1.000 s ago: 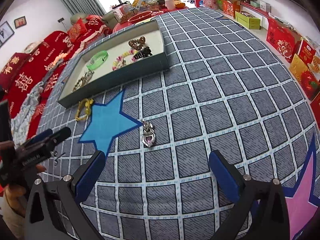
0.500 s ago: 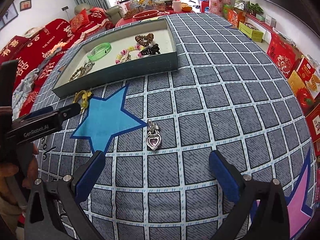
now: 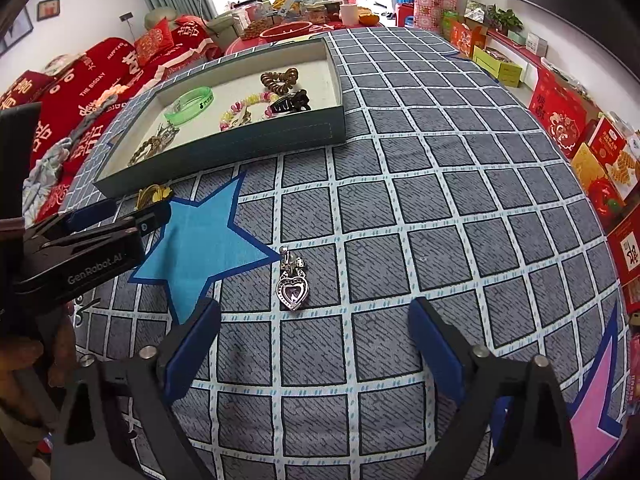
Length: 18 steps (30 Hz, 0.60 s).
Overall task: Organize jewelry
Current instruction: 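Grasp the yellow cord hair tie with the left tool while the right tool grasps the heart pendant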
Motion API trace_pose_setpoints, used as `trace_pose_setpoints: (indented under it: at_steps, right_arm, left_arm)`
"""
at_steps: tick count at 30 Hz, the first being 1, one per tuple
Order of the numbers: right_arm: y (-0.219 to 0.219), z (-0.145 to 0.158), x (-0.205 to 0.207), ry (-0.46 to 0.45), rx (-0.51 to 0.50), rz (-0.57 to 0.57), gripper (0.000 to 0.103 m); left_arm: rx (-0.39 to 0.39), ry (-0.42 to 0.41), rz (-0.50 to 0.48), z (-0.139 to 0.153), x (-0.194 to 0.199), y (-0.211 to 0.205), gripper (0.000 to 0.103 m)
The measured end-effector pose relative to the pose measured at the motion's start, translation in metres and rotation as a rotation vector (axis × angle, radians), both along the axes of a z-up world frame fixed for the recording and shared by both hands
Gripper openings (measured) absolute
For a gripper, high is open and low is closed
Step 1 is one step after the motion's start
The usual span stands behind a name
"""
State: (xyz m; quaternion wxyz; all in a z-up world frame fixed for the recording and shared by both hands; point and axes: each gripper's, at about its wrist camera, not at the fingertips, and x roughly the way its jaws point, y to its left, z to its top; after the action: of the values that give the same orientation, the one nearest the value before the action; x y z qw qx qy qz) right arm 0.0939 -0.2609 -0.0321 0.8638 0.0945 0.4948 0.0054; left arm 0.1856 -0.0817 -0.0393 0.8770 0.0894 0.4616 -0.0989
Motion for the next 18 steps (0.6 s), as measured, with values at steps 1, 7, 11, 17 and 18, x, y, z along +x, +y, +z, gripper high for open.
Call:
trace_pose_setpoints:
  at_steps: [1, 7, 11, 17, 18]
  right_arm:
    - [0.001, -0.001, 0.001, 0.001, -0.003, 0.003, 0.087]
    - [0.016, -0.001, 0.011, -0.012, -0.073, 0.035, 0.073]
    - [0.027, -0.004, 0.019, -0.016, -0.140, 0.053, 0.070]
    - [0.032, -0.004, 0.018, -0.017, -0.165, 0.064, 0.067]
    - [0.032, -0.004, 0.018, -0.017, -0.164, 0.065, 0.065]
  left_arm:
    - [0.002, 0.010, -0.003, -0.002, 0.002, -0.001, 0.077]
    - [-0.015, 0.018, 0.002, -0.007, 0.007, 0.000, 0.077]
    - [-0.023, 0.028, 0.009, -0.007, 0.011, 0.000, 0.077]
    - [-0.034, 0.032, 0.007, -0.007, 0.012, 0.001, 0.077]
    - [-0.042, 0.036, 0.005, -0.007, 0.012, 0.001, 0.077]
